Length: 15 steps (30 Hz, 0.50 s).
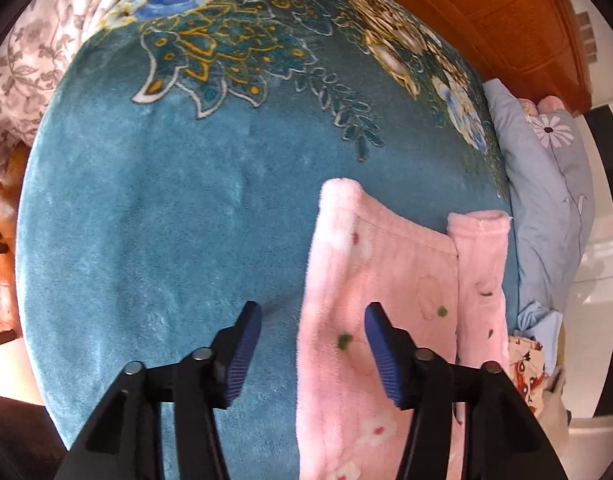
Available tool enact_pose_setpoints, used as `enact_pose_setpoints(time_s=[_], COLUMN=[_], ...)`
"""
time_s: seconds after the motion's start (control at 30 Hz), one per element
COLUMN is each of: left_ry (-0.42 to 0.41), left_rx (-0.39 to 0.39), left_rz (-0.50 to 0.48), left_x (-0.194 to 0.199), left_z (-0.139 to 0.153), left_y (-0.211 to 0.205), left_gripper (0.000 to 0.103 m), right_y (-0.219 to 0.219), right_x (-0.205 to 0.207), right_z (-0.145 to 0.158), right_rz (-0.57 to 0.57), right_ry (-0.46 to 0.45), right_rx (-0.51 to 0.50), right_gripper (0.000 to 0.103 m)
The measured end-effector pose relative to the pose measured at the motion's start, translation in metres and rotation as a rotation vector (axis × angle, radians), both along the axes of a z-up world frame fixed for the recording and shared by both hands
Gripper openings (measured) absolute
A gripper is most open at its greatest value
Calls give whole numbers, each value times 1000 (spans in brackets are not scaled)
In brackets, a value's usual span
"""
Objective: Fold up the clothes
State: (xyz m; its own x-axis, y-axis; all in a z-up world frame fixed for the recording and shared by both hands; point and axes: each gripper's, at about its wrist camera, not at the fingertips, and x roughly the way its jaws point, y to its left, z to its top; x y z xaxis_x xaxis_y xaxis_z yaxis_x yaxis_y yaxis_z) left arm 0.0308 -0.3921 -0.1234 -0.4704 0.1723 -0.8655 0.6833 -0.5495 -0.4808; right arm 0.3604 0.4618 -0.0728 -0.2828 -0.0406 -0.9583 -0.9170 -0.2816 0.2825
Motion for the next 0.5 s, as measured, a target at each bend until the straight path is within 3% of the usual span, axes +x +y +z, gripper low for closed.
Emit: enact_pose_setpoints(time_s=[0.1, 0.27, 0.33, 0.4, 0.47, 0.5], left_ry=[-13, 6, 20, 12, 7, 7], left_rx=[5, 41, 51, 66, 69, 60], left_rz=[-67, -76, -74, -73, -76, -80], left_x=[-10, -13, -11, -11, -11, -11], left_z=[-4, -10, -11, -14, -15, -13], left_y=[8, 9, 8, 7, 6, 7], left_gripper=[62, 58, 42, 20, 8, 7], right_y=[-12, -21, -25, -29, -34, -37], right_x=[6, -3, -11, -18, -25, -28], right_z=[-14, -22, -20, -17, -15, -14], right_rz=[-32, -56, -31, -14, -8, -1], right_ry=[2, -16, -28, -26, -32, -43], right_rx=[-47, -48, -38, -34, -35, -38], right_gripper=[67, 67, 67, 67, 57, 46])
